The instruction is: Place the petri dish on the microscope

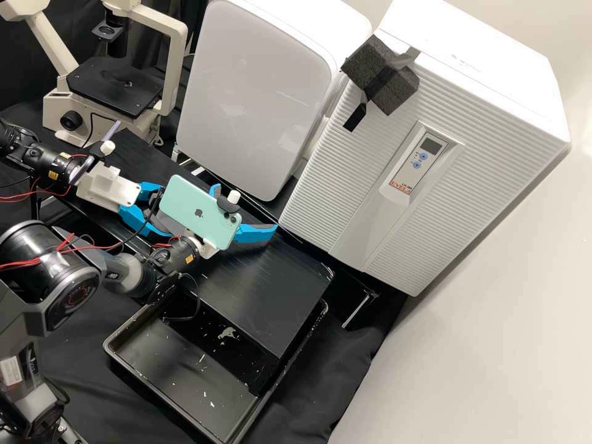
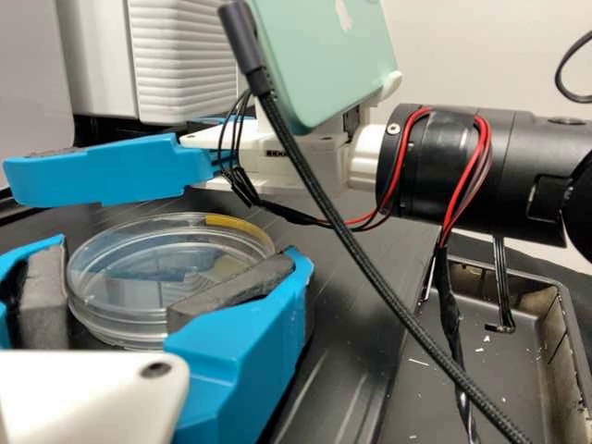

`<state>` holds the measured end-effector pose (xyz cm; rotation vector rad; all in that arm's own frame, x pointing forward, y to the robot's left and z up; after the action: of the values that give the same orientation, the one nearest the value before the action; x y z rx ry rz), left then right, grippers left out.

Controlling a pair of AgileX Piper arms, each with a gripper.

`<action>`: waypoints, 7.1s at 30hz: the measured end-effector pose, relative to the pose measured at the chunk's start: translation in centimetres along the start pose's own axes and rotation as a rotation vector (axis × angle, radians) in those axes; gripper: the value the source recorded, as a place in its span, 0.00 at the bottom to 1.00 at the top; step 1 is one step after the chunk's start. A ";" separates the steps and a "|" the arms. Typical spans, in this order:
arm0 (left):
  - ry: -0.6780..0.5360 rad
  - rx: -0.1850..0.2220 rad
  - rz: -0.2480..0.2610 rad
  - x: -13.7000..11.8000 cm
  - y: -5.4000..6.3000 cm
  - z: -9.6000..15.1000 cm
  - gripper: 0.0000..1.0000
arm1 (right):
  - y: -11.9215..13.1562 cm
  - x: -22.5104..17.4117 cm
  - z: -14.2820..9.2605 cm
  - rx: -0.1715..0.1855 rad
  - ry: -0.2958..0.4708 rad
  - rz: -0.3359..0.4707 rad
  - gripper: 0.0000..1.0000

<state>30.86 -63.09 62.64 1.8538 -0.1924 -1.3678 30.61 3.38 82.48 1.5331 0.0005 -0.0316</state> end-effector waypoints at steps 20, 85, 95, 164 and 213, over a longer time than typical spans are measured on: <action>-0.004 -0.008 0.003 -0.2 -0.3 0.1 0.00 | 0.0 0.0 0.0 0.000 0.000 0.000 1.00; 0.882 -0.229 0.321 -22.6 -2.6 -5.7 0.00 | 0.0 0.0 0.0 0.000 0.000 0.000 1.00; 0.823 -0.231 0.324 -22.7 -1.9 -4.9 0.00 | 0.0 0.0 0.0 0.000 0.000 0.000 1.00; 0.988 -0.176 0.391 -20.2 2.9 -14.5 1.00 | 0.0 0.0 0.0 0.000 0.000 0.000 1.00; 0.888 -0.099 0.263 -19.2 -4.8 -2.7 1.00 | 0.0 0.0 0.0 0.000 0.000 0.000 1.00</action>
<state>23.82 -47.98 73.72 2.0795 0.0904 -0.2956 30.61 3.38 82.48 1.5331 0.0005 -0.0316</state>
